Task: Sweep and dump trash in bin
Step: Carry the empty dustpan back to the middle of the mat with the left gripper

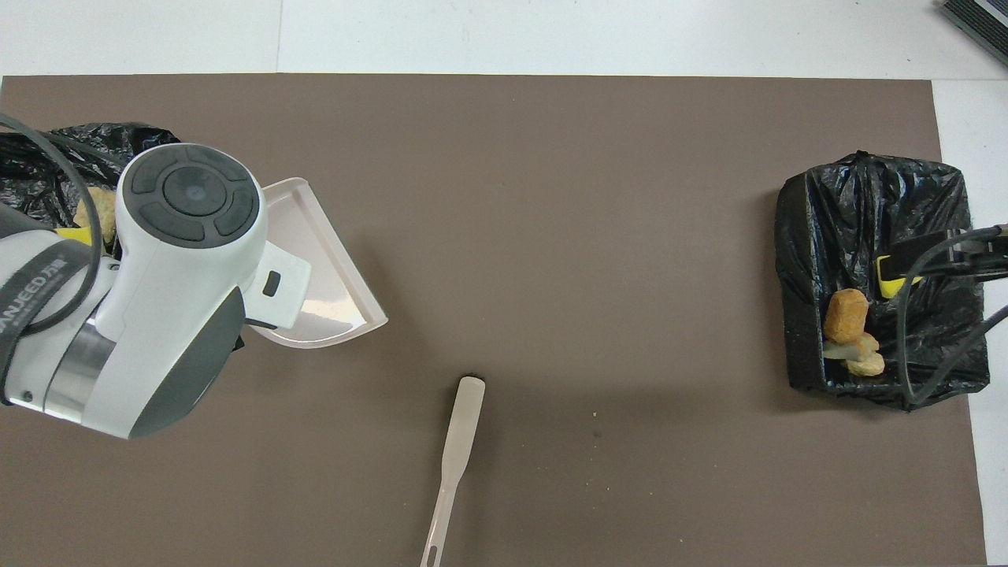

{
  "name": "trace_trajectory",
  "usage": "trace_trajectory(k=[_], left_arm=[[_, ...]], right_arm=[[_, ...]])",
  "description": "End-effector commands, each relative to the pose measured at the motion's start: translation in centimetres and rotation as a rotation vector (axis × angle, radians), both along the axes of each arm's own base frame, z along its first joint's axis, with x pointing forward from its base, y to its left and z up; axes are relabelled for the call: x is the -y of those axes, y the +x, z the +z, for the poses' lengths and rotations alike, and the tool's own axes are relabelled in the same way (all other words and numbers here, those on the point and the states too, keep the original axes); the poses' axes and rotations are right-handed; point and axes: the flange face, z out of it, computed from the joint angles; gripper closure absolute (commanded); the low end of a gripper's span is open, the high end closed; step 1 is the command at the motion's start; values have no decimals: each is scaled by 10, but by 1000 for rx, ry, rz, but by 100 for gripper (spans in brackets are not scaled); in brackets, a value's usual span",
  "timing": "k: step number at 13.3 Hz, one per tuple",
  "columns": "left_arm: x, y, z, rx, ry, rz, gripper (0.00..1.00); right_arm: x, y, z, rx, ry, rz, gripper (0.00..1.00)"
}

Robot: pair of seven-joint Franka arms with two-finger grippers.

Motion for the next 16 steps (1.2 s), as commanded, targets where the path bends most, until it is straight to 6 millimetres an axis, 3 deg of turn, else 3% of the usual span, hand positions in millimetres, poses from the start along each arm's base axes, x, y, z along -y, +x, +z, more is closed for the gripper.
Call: trace_trajectory(k=[1, 2, 4, 6, 9, 10, 16], left_arm=[[27, 5, 0, 69, -162, 191, 100], [43, 5, -12, 66, -180, 226, 100], [103, 12, -48, 84, -159, 313, 100], [128, 24, -62, 153, -195, 467, 100], [178, 17, -83, 210, -300, 553, 100], [188, 15, -85, 228, -320, 573, 100], [202, 18, -103, 268, -381, 795, 100]], right_arm=[[1, -5, 0, 7, 14, -7, 0], [2, -5, 0, 7, 14, -9, 0], [1, -5, 0, 7, 14, -7, 0], [1, -5, 0, 7, 14, -7, 0], [1, -5, 0, 7, 14, -7, 0], [1, -5, 0, 7, 14, -7, 0], [1, -5, 0, 7, 14, -7, 0]])
